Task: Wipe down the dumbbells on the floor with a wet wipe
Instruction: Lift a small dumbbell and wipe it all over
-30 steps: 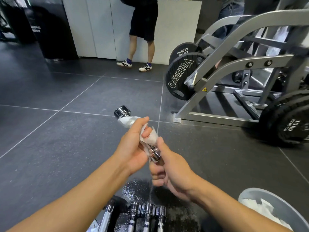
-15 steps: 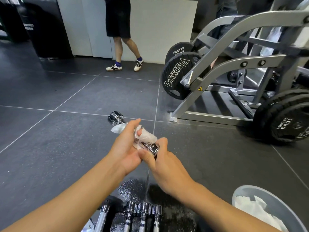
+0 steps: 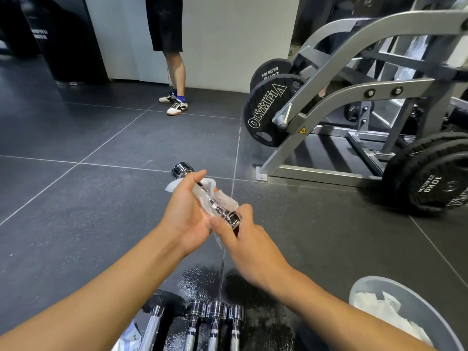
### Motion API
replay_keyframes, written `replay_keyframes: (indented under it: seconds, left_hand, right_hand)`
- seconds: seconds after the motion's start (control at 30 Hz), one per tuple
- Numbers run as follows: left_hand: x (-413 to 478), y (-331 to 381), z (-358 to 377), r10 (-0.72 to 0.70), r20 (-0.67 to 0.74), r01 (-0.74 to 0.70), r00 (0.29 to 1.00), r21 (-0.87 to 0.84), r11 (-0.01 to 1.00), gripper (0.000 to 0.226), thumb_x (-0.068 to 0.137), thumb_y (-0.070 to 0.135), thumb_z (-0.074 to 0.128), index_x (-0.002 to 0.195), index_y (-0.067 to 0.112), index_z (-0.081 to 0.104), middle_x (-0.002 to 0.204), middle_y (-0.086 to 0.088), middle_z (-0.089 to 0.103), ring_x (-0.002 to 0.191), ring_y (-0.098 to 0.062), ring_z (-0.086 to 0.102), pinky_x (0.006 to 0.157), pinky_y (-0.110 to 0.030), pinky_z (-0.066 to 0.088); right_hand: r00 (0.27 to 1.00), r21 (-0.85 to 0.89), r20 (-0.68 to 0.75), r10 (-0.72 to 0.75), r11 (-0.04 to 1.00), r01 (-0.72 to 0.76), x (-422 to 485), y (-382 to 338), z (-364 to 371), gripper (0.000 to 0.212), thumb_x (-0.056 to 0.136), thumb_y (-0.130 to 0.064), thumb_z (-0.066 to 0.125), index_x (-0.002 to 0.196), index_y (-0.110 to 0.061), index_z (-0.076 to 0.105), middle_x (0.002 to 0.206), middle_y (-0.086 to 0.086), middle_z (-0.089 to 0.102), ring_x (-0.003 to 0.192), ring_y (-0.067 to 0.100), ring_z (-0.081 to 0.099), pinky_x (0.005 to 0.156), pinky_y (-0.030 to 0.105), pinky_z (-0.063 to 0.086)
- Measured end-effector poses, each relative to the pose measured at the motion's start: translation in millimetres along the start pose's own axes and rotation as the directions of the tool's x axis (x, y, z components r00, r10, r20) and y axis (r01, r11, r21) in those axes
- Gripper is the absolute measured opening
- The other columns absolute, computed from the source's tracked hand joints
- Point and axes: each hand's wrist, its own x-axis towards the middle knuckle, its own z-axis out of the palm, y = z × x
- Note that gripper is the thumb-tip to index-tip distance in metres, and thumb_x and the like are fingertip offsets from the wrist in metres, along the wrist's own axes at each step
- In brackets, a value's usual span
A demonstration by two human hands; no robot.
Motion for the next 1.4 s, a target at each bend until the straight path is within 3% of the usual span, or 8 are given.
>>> replay_keyframes:
  seconds: [0.23,0.43,0.57,0.73,0.9,1.0,1.23,1.4]
  left_hand:
    - [-0.8,-5.0,1.5,0.055,0.055,-0.051,0.997,-0.075,0.996,0.030,0.092,0.035,0.061,0.072,0.019,0.047,0.072,-0.003,0.044,0.066,-0.017,0.052,0.068,-0.030,0.047]
    - [-1.5,-8.7,1.8,0.008,0.034,-0.007,0.999,-0.028,1.000,0.029,0.087,0.037,0.065,0.074,0.020,0.046,0.074,-0.002,0.042,0.067,-0.019,0.050,0.072,-0.036,0.048]
    - [-0.6,-0.8,2.4,0.032,0.042,-0.032,0.999,-0.016,0.999,0.026,0.084,0.035,0.066,0.078,0.019,0.046,0.075,-0.002,0.043,0.066,-0.019,0.050,0.070,-0.035,0.047]
    - [-3.2,4.6,-1.5,0.036,0.113,-0.032,0.993,-0.032,0.999,0.024,0.088,0.036,0.057,0.075,0.018,0.046,0.073,-0.004,0.042,0.064,-0.020,0.049,0.064,-0.033,0.042]
    - [-0.6,0.4,-1.4,0.042,0.053,-0.038,0.998,-0.075,0.996,0.023,0.086,0.032,0.059,0.074,0.018,0.046,0.073,-0.001,0.041,0.064,-0.018,0.047,0.069,-0.032,0.041]
    - [1.3,0.3,-2.2,0.044,0.034,-0.042,0.998,-0.078,0.996,0.025,0.083,0.032,0.062,0.071,0.016,0.047,0.072,-0.003,0.042,0.064,-0.020,0.047,0.069,-0.034,0.041]
    - [-1.0,2.7,-5.6,0.006,0.155,0.001,0.988,-0.042,0.999,0.027,0.081,0.037,0.063,0.076,0.018,0.043,0.077,-0.004,0.037,0.067,-0.021,0.045,0.067,-0.036,0.041]
    - [-5.1,-5.6,-2.4,-0.011,0.137,-0.008,0.990,0.132,0.991,0.026,0.086,0.037,0.057,0.072,0.018,0.045,0.070,-0.005,0.041,0.062,-0.023,0.048,0.063,-0.036,0.045]
  right_hand:
    - [0.955,0.761,0.297,-0.003,0.605,-0.235,2.9,-6.1,-1.6,0.061,0.091,-0.075,0.044,0.091,-0.014,0.044,0.065,0.001,0.018,0.057,0.017,0.014,0.056,0.036,0.015]
    - [0.999,-0.086,-0.023,-0.044,0.995,0.042,-0.2,5.3,-1.5,0.056,0.090,-0.077,0.032,0.102,-0.023,0.030,0.075,0.001,0.062,0.065,0.024,0.059,0.056,0.039,0.041]
    - [0.999,0.020,-0.024,-0.025,0.999,0.025,3.0,-2.4,-1.8,0.053,0.093,-0.075,0.035,0.096,-0.022,0.033,0.075,0.003,0.061,0.064,0.024,0.057,0.057,0.038,0.041]
    - [0.862,0.801,0.506,-0.025,0.386,-0.458,2.6,-7.9,-7.8,0.053,0.096,-0.069,0.046,0.081,-0.018,0.049,0.063,-0.001,0.014,0.053,0.014,0.011,0.052,0.028,0.014]
    - [0.997,0.132,0.073,0.034,0.990,-0.043,-1.2,-9.4,-8.7,0.054,0.094,-0.073,0.036,0.090,-0.019,0.039,0.070,0.000,0.057,0.061,0.024,0.051,0.059,0.036,0.040]
    - [0.995,-0.254,-0.079,-0.062,0.966,0.040,0.1,-3.3,-1.4,0.051,0.094,-0.074,0.033,0.099,-0.023,0.031,0.081,0.005,0.066,0.074,0.032,0.061,0.059,0.041,0.043]
    - [0.881,0.768,0.474,0.002,0.489,-0.414,2.4,-7.0,-10.1,0.060,0.095,-0.075,0.036,0.080,-0.018,0.052,0.063,0.002,0.017,0.059,0.017,0.008,0.052,0.028,0.016]
    - [0.992,0.230,0.127,-0.008,0.973,-0.021,1.2,-2.7,-6.0,0.069,0.086,-0.084,0.025,0.097,-0.020,0.050,0.071,-0.008,0.054,0.061,0.013,0.046,0.064,0.035,0.043]
